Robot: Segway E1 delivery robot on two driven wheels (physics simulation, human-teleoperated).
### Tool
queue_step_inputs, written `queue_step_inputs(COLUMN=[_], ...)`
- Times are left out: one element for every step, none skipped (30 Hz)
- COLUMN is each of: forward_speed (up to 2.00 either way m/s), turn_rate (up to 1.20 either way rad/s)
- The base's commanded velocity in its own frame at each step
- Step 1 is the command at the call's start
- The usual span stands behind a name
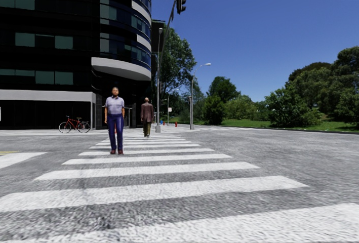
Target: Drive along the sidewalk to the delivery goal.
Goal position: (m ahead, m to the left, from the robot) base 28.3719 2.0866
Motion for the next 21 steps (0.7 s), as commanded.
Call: queue_step_inputs(forward_speed=[1.93,1.93,1.93,1.93,1.93,1.93,1.93,1.93,1.93,1.93,1.93,1.93,1.93,1.93,1.93,1.93,1.93,1.93,1.93,1.93,1.93], turn_rate=[0.00,0.00,0.00,0.00,0.00,0.00,0.00,0.00,0.00,0.00,0.00,0.00,0.00,0.00,0.00,0.00,0.00,0.00,0.00,0.00,0.00])
